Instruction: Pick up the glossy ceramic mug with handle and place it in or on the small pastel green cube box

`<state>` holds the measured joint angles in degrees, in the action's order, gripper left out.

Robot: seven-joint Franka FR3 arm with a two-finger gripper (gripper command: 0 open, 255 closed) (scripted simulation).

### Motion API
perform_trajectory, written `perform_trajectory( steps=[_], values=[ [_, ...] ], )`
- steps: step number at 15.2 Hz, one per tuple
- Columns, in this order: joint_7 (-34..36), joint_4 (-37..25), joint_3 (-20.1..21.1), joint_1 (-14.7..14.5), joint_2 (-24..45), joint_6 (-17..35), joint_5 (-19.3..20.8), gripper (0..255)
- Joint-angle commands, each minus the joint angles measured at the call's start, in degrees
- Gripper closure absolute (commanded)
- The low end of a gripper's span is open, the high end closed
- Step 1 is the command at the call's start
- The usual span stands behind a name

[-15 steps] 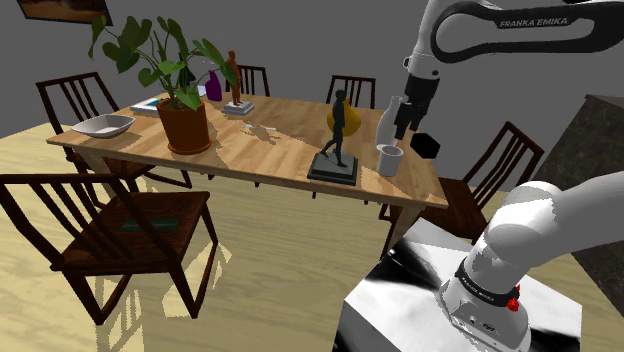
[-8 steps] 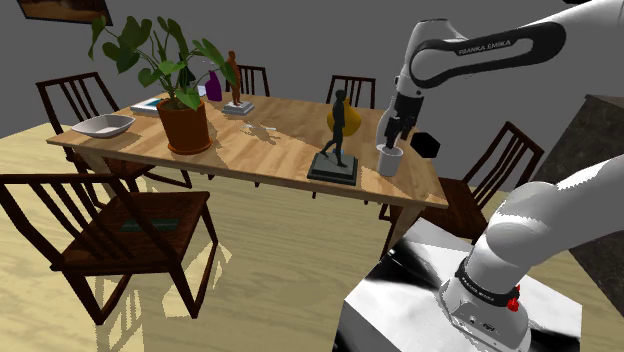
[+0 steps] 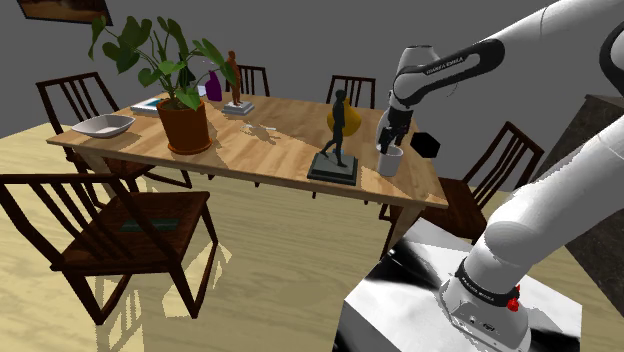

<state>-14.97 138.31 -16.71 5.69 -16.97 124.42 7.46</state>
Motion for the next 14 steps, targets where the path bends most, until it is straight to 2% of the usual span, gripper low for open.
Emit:
perform_trajectory(
  steps=[1, 3, 10, 14],
  values=[
    [-1.3, -1.4, -1.3, 0.3, 4.4, 3.3, -0.5, 0],
    [-2.5, -2.7, -2.3, 0.5, 8.0, 5.7, -1.3, 0],
    [-3.4, -0.6, -2.8, 0.5, 11.7, 11.4, -2.4, 0],
    [-3.5, -0.5, -2.9, 0.5, 12.1, 11.9, -2.5, 0]
  ],
)
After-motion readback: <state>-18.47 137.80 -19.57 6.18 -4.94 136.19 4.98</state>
